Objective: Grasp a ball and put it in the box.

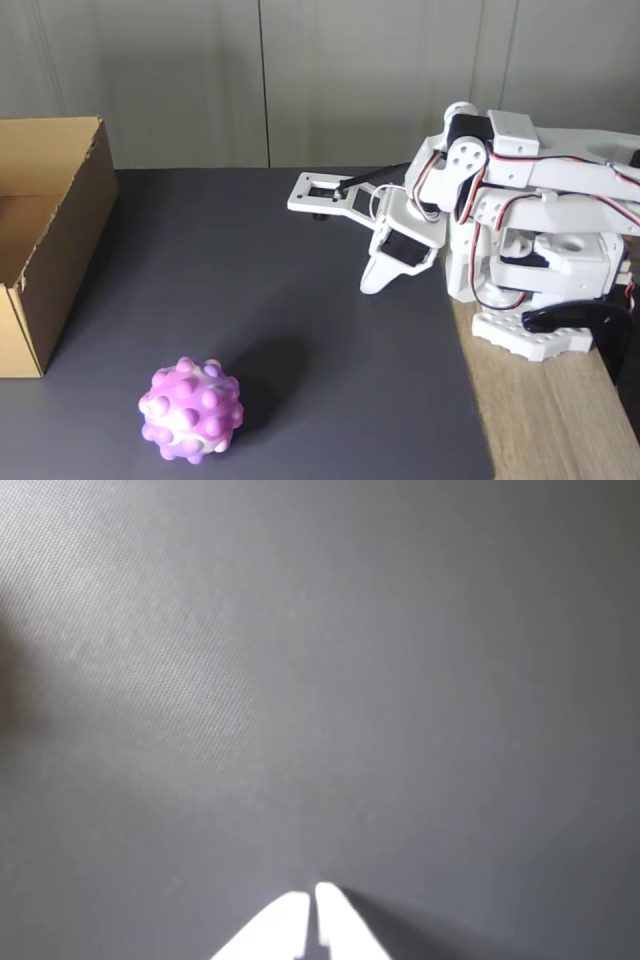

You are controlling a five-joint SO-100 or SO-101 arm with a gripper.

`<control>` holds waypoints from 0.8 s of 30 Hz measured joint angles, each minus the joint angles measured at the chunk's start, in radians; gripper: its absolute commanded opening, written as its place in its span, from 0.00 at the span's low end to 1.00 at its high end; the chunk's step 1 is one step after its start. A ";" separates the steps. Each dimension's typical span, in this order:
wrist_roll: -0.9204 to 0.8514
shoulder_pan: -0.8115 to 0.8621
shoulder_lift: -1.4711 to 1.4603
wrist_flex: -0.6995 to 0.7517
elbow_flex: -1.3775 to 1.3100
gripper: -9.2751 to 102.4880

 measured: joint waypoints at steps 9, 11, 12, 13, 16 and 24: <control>0.000 0.000 0.000 0.000 0.000 0.09; -0.008 0.000 0.000 0.000 0.000 0.09; -0.011 -0.006 0.000 0.000 0.000 0.09; -0.012 -0.009 0.000 0.000 0.000 0.09; -0.012 -0.006 0.000 0.000 0.000 0.09; -0.012 0.063 0.000 0.003 -0.002 0.10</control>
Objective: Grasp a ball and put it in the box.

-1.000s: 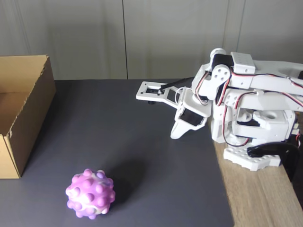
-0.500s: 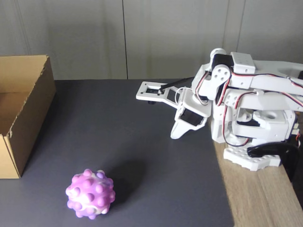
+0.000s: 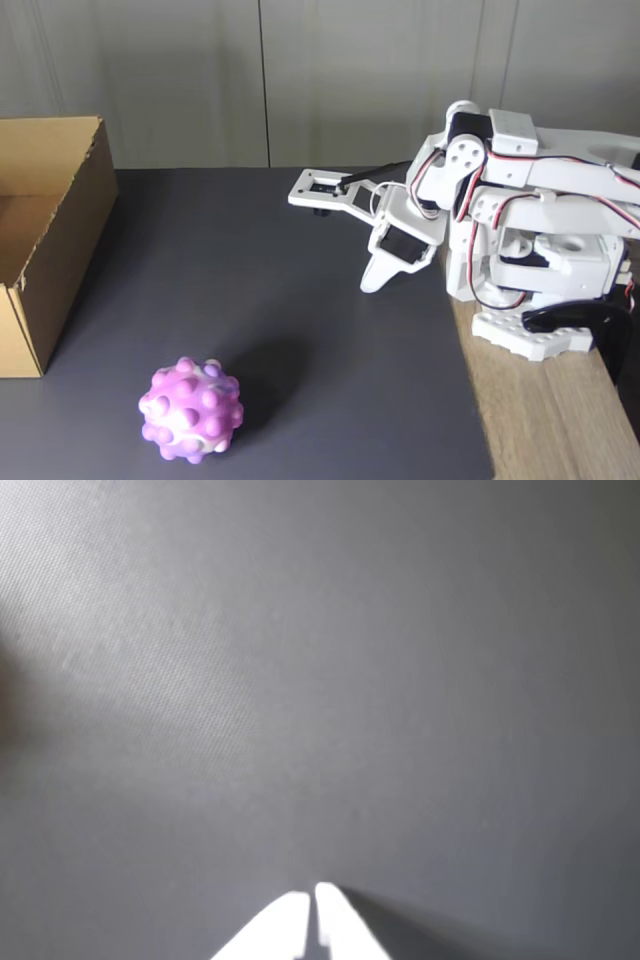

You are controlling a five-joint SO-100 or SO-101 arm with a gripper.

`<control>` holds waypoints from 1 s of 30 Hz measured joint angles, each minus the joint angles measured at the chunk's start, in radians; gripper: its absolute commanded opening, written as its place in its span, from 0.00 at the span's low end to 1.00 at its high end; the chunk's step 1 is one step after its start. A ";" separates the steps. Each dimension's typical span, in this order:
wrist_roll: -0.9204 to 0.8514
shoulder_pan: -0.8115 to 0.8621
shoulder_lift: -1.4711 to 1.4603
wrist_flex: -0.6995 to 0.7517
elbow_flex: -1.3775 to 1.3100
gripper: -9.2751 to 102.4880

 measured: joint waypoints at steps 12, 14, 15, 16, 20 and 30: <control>-0.002 -0.054 -0.015 -0.002 -0.044 0.14; 0.015 -0.094 -0.017 -0.003 -0.080 0.14; 0.025 -0.117 -0.011 -0.005 -0.104 0.14; 0.031 -0.143 -0.014 -0.009 -0.133 0.14; 0.043 -0.245 -0.021 -0.018 -0.252 0.11; 0.008 -0.514 -0.314 -0.063 -0.575 0.08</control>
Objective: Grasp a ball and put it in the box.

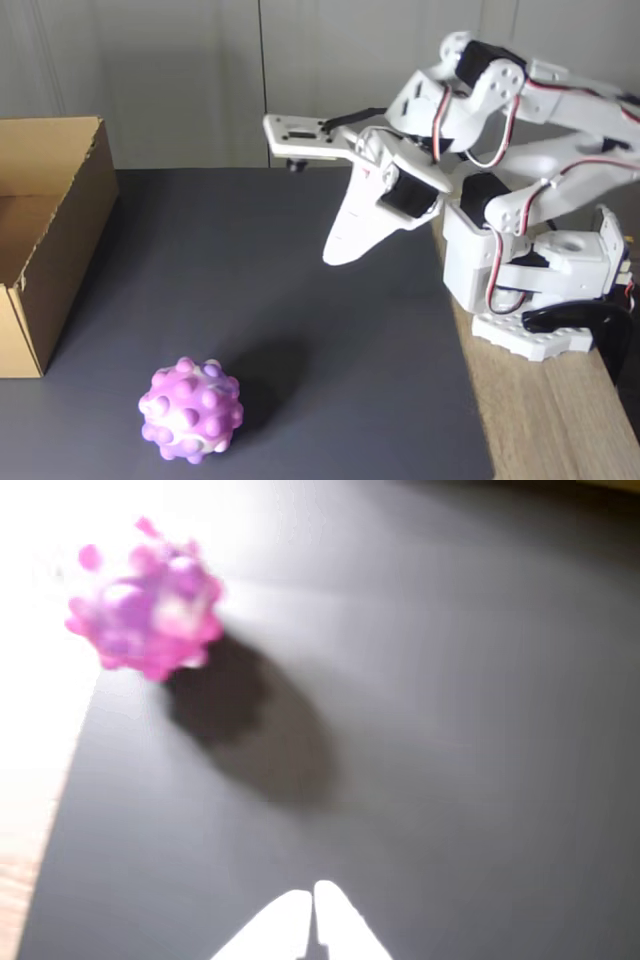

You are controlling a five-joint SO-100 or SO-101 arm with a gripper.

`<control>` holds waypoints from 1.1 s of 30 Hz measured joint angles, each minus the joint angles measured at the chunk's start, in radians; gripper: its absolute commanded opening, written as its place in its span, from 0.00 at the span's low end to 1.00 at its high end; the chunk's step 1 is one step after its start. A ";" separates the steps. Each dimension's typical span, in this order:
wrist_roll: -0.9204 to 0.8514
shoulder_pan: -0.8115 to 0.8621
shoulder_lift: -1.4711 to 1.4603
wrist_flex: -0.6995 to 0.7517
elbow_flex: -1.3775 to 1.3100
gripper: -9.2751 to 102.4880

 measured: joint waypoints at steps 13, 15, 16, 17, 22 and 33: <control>0.006 -0.163 -0.500 -0.225 -0.387 0.08; 0.006 -0.190 -0.563 -0.261 -0.408 0.08; 0.006 -0.202 -0.594 -0.284 -0.416 0.08; 0.006 -0.213 -0.624 -0.307 -0.420 0.08; 0.006 -0.221 -0.769 -0.403 -0.456 0.10; 0.046 -0.130 -0.931 -0.515 -0.488 0.34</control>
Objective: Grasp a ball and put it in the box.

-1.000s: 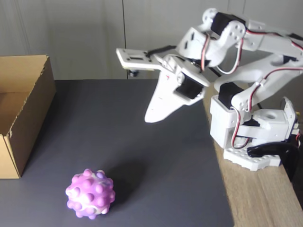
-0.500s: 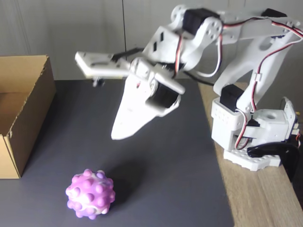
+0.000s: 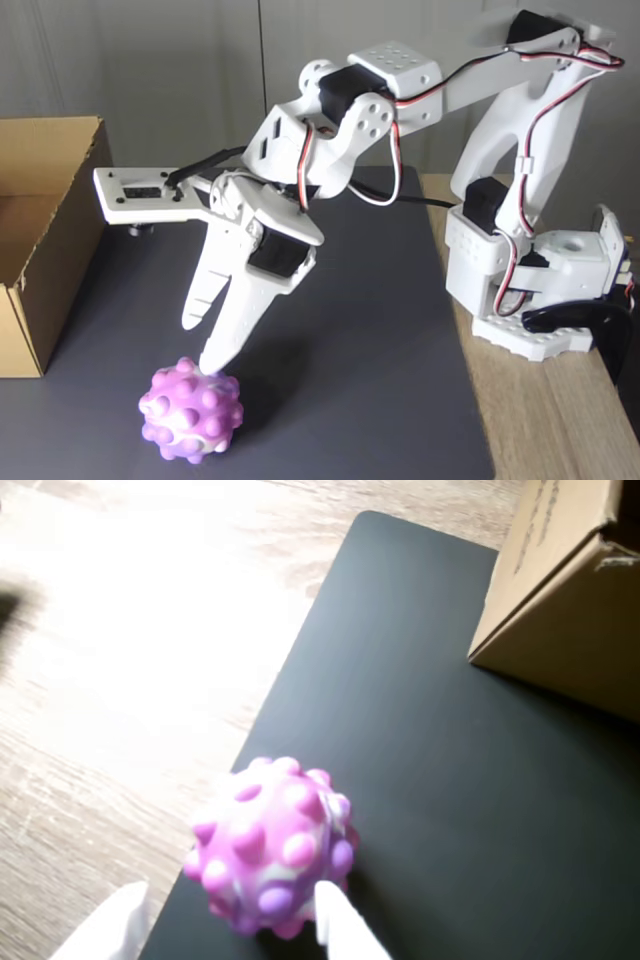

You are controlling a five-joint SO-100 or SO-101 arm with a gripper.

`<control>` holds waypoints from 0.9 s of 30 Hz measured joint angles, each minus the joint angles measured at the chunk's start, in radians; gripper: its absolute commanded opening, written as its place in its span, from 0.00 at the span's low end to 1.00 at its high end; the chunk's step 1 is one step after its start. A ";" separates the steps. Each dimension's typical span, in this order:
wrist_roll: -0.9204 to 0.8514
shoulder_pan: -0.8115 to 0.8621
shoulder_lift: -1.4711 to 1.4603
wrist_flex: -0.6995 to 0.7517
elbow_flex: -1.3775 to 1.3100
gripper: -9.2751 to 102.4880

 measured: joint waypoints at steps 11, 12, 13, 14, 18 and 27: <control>0.000 0.009 -0.110 -0.060 -0.003 0.52; 0.000 0.014 -0.124 -0.071 -0.003 0.52; 0.000 0.017 -0.140 -0.078 -0.003 0.52; 0.000 0.023 -0.153 -0.086 -0.005 0.52; 0.009 0.046 -0.199 -0.117 -0.006 0.52; 0.028 0.060 -0.284 -0.163 -0.006 0.51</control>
